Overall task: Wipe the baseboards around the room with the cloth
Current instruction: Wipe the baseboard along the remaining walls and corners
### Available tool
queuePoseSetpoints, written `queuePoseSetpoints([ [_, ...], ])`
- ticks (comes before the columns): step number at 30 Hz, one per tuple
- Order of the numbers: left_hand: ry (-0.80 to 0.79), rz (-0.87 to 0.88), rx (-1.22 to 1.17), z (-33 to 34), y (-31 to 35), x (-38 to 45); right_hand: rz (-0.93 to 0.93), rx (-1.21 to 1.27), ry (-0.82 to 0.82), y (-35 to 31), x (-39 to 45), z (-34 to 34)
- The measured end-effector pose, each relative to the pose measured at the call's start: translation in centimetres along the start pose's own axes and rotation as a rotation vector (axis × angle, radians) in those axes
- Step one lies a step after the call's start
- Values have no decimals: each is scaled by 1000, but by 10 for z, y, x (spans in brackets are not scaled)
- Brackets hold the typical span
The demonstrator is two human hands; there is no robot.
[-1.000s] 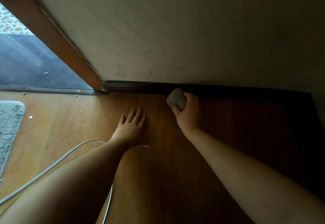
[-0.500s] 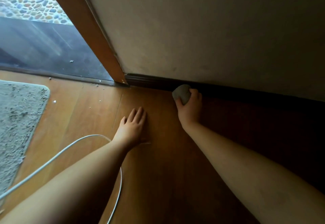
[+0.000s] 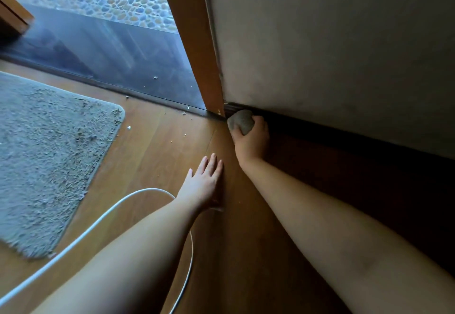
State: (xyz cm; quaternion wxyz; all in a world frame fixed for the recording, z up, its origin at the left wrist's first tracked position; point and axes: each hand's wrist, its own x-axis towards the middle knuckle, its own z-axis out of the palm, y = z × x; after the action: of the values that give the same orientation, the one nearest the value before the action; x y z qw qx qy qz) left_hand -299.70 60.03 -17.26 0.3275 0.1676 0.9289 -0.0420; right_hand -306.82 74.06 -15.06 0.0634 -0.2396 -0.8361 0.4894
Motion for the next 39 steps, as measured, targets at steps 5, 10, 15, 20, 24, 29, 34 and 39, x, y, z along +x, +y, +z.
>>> queuePoseSetpoints([
  [5, -8, -8, -23, 1, -2, -1, -33, -9, -148, -29, 11, 24],
  [10, 19, 7, -1, 7, -9, 0, -150, -84, -329, -21, 17, 7],
  [15, 239, 57, 27, 12, -18, 8, -206, -86, -267, 30, 6, -46],
  [20, 375, 201, 2, 0, 29, 38, -154, -54, -86, 69, 6, -106],
  [24, 295, 366, 42, -6, 84, 57, -119, -103, 11, 97, 5, -158],
  [29, 285, 570, 102, -19, 162, 73, -2, -166, 206, 137, 0, -230],
  [34, 248, 651, 151, -28, 223, 84, 106, -239, 349, 179, -4, -311],
  [39, 121, 646, 318, -19, 257, 86, 260, -260, 568, 214, -2, -380],
])
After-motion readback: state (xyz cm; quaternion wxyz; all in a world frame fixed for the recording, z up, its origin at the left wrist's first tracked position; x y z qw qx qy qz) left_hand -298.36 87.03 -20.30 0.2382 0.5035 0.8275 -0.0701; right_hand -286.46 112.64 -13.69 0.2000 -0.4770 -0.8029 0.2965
